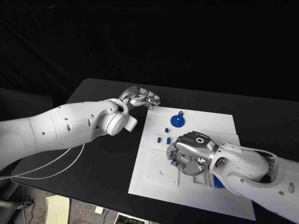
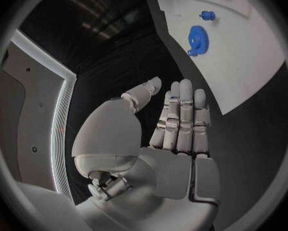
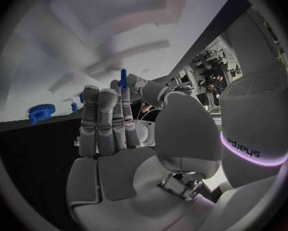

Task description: Assemble the parts on the task board

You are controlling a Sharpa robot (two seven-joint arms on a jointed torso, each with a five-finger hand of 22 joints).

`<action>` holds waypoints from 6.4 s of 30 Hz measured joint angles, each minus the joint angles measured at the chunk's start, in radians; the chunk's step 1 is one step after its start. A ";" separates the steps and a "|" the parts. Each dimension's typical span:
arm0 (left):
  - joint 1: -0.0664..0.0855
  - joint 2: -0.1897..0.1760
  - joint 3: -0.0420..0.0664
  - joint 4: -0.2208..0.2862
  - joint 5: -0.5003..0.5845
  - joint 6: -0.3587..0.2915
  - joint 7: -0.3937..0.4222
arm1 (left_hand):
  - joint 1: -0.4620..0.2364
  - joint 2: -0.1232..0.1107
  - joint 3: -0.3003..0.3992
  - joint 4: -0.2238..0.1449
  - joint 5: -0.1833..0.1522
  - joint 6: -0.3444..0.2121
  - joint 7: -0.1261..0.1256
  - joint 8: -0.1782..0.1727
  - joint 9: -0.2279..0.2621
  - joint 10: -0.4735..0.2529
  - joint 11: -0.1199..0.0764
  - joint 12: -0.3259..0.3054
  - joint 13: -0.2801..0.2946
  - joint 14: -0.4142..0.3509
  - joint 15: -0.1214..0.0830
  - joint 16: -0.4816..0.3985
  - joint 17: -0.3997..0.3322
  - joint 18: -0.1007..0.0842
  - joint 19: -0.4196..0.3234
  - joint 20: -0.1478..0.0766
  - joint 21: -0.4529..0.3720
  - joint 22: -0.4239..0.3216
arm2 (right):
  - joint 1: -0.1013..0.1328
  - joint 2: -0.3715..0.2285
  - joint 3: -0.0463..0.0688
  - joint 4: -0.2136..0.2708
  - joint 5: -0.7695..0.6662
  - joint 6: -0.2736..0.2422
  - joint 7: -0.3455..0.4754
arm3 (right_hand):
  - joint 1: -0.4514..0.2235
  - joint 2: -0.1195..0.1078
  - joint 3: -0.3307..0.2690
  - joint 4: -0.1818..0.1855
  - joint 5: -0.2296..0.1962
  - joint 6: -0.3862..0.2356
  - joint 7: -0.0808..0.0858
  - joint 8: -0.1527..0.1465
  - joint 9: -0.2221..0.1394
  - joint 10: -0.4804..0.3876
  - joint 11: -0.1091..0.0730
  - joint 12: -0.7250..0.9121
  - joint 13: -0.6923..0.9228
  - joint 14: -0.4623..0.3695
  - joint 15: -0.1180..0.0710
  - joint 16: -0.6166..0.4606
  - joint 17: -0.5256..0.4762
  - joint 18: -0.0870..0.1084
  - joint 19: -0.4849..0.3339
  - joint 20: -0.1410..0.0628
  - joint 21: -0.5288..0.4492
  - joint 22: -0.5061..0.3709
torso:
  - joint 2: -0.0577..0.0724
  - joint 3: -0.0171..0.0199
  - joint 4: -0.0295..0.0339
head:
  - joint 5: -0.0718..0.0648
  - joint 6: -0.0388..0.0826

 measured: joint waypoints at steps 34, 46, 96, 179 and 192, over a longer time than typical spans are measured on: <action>0.000 0.000 0.000 0.000 -0.001 0.002 -0.010 | 0.004 0.004 0.000 0.000 0.000 -0.003 -0.003 0.000 -0.001 0.000 0.000 0.000 0.000 0.003 0.003 -0.004 0.003 0.000 0.000 0.000 0.000 0.001 | -0.002 -0.003 -0.002 0.009 -0.054 -0.010 -0.017 | 0.001 0.001 -0.003 -0.003 -0.005 0.000 0.000 0.000 0.002 -0.002 -0.002 -0.003 0.000 -0.003 0.000 0.002 -0.001 0.000 -0.002 0.002 0.004 0.000 | 0.000 0.0008 -0.0006 | 0.004 -0.003; 0.000 0.001 0.000 -0.001 -0.002 0.002 -0.012 | 0.004 0.004 0.000 0.000 0.000 -0.002 -0.002 0.000 -0.001 0.000 0.000 0.000 0.000 0.003 0.003 -0.004 0.004 0.000 0.000 0.000 -0.004 0.001 | -0.002 -0.005 -0.002 0.014 -0.066 -0.017 -0.025 | 0.001 0.001 -0.004 -0.004 -0.001 0.000 0.000 0.000 0.004 0.000 0.000 -0.003 0.000 0.000 -0.002 0.004 -0.002 0.000 -0.002 0.002 0.008 0.000 | 0.000 0.0007 -0.0005 | 0.004 -0.004; 0.000 0.000 0.000 -0.001 -0.004 0.005 -0.017 | 0.008 0.008 0.003 -0.003 0.000 -0.002 -0.002 0.003 -0.001 0.000 0.000 0.000 0.001 0.003 0.003 -0.008 0.008 0.000 0.000 0.000 -0.004 0.003 | -0.002 0.010 -0.001 0.014 -0.090 0.021 -0.036 | 0.001 0.001 -0.009 -0.007 -0.001 0.000 0.000 0.000 0.006 0.000 -0.004 -0.004 0.000 -0.001 -0.001 0.008 -0.002 0.000 -0.002 -0.001 0.012 0.000 | 0.000 -0.0001 -0.0005 | 0.005 -0.011; -0.004 0.011 -0.001 -0.033 -0.008 0.016 -0.023 | 0.004 0.012 0.000 -0.006 0.000 -0.002 -0.002 0.003 -0.003 0.000 0.000 0.000 0.002 0.003 0.003 -0.012 0.014 0.000 0.000 0.000 -0.008 0.005 | 0.148 -0.241 0.030 -0.015 0.245 0.149 -0.019 | -0.134 -0.023 -0.384 -0.029 0.185 -0.153 0.070 -0.084 -0.022 -0.147 0.061 -0.104 0.054 -0.055 0.055 0.046 -0.023 -0.007 -0.065 0.014 0.033 0.002 | 0.000 0.0047 -0.0028 | -0.157 0.087; -0.007 0.009 -0.002 -0.034 -0.008 0.019 -0.023 | 0.004 0.011 0.000 -0.006 0.000 -0.005 0.002 0.003 -0.003 0.000 0.000 0.000 0.001 0.003 0.003 -0.016 0.015 0.000 0.000 0.000 -0.008 0.005 | 0.131 -0.244 0.019 0.003 0.189 0.180 -0.033 | -0.131 -0.012 -0.396 -0.031 0.186 -0.154 0.067 -0.081 -0.022 -0.148 0.063 -0.104 0.054 -0.062 0.055 0.056 -0.026 -0.007 -0.065 0.014 0.033 0.002 | 0.001 0.0026 -0.0006 | -0.162 0.082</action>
